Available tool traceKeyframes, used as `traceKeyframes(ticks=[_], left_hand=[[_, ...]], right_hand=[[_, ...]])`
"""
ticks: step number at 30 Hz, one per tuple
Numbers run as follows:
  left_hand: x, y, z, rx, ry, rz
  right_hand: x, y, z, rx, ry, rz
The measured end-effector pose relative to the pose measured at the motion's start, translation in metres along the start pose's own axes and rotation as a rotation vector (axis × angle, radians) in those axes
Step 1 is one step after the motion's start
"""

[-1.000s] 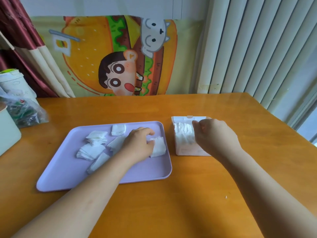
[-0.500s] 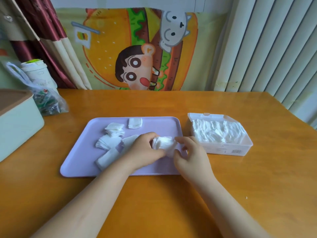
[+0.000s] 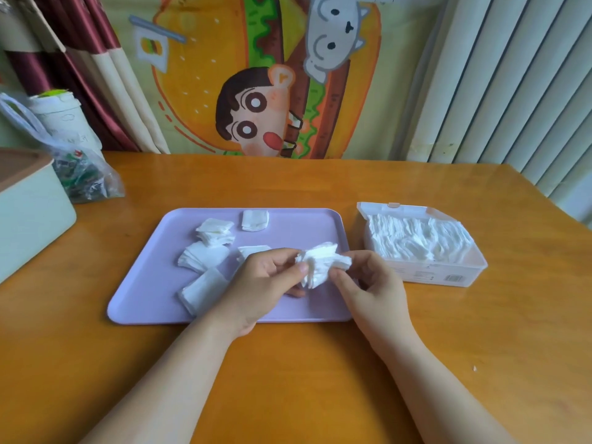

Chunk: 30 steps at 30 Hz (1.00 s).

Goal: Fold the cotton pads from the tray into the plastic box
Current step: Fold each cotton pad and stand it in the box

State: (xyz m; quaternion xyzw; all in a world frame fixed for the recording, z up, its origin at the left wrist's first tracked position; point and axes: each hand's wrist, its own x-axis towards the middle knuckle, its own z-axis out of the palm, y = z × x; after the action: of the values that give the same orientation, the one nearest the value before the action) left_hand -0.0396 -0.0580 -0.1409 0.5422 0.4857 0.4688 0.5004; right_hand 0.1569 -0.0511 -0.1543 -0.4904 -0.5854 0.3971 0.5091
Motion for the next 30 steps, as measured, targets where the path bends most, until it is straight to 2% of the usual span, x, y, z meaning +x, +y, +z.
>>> traceKeyframes(ticks=[5, 9, 15, 17, 21, 30], left_hand=[[0.003, -0.003, 0.003, 0.054, 0.021, -0.014], [0.002, -0.003, 0.005, 0.075, 0.044, -0.018], [0.003, -0.003, 0.005, 0.052, 0.143, -0.031], [0.003, -0.003, 0.006, 0.029, 0.112, -0.031], [0.0, 0.0, 0.009, 0.019, 0.001, -0.034], [-0.001, 0.003, 0.007, -0.018, -0.046, -0.013]], right_hand=[[0.001, 0.004, 0.0, -0.01, 0.021, 0.009], [0.001, 0.003, -0.002, 0.025, -0.041, 0.004], [0.004, 0.005, -0.011, 0.257, -0.098, 0.066], [0.003, 0.003, -0.012, 0.288, -0.141, 0.098], [0.004, 0.0, -0.01, 0.241, -0.126, 0.132], [0.007, 0.006, -0.01, 0.244, -0.117, 0.13]])
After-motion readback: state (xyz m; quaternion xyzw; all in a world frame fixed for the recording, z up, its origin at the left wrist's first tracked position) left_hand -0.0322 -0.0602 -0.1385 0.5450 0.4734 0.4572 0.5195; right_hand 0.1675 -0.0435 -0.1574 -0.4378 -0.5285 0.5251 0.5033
